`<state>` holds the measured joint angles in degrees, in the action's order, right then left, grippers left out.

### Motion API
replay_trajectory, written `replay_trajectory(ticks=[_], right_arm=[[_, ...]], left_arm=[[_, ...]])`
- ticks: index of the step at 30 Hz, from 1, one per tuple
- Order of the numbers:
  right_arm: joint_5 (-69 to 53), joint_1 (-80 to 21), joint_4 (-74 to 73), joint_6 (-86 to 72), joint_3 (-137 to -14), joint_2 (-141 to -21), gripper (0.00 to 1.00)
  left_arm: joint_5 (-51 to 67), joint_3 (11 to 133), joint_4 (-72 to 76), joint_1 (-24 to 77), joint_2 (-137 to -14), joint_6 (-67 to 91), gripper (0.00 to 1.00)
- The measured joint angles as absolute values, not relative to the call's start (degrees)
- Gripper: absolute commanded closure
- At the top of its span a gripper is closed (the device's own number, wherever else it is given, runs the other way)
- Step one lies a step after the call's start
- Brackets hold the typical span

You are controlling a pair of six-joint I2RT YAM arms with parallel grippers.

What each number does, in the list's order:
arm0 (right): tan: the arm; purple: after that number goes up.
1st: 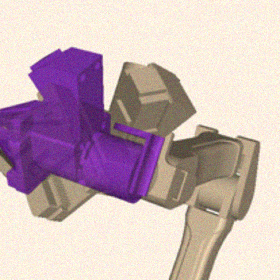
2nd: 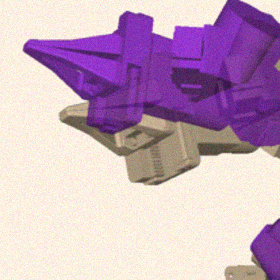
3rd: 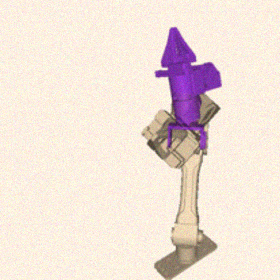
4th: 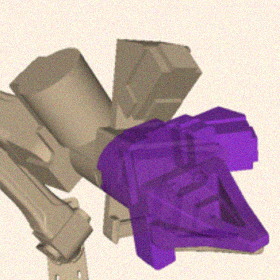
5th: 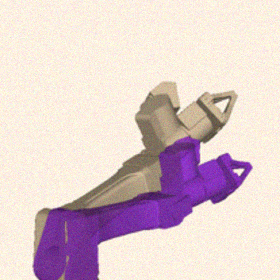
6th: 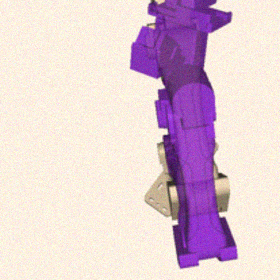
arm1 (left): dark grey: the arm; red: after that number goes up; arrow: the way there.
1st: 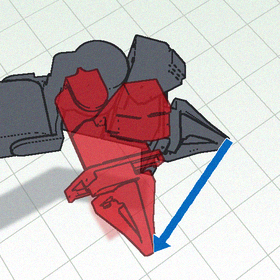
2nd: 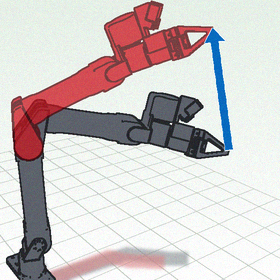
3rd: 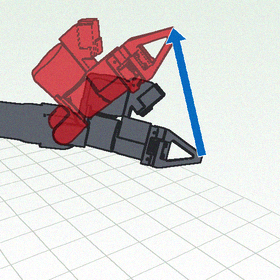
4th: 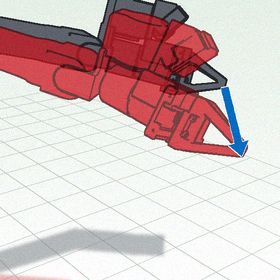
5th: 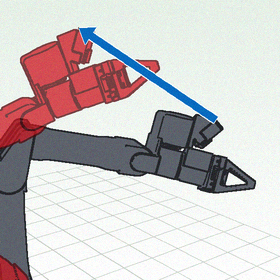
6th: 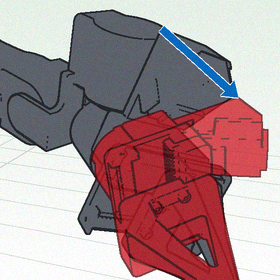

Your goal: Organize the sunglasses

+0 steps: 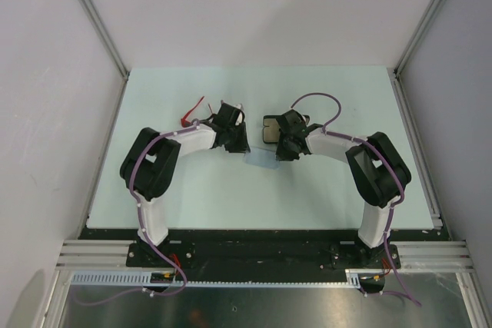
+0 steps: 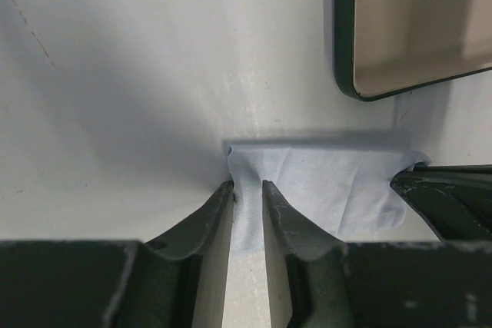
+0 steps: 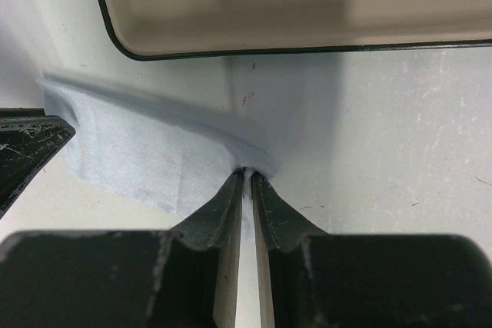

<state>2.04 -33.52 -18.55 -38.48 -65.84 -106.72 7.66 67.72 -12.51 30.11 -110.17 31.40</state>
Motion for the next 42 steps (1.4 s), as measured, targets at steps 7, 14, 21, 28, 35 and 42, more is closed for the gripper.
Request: replay_trajectory(ticks=[7,14,21,28,35,42], right_arm=[[2.0,-33.5,-18.5,-38.2,-65.9,-106.7,0.94],[1.6,-33.5,-18.4,-37.7,-66.2,-107.1,1.00],[1.6,-33.5,-18.8,-37.5,-66.6,-107.3,1.00],[1.7,-33.5,-18.9,-37.2,-66.7,-107.2,1.00],[3.0,-33.7,-19.7,-35.6,-66.7,-106.8,1.00],[5.1,-33.6,-22.4,-33.6,-67.0,-106.0,1.00]], left_arm=[[7.7,67.7,-12.3,30.1,-110.4,31.4,0.82],[7.7,67.7,-12.3,30.2,-110.6,31.4,1.00],[7.7,67.7,-12.2,30.2,-110.6,31.4,1.00],[8.1,68.0,-12.5,30.2,-110.6,31.4,1.00],[10.0,68.7,-14.8,30.3,-110.6,31.7,0.99],[12.2,70.6,-16.1,30.4,-110.1,33.1,0.99]])
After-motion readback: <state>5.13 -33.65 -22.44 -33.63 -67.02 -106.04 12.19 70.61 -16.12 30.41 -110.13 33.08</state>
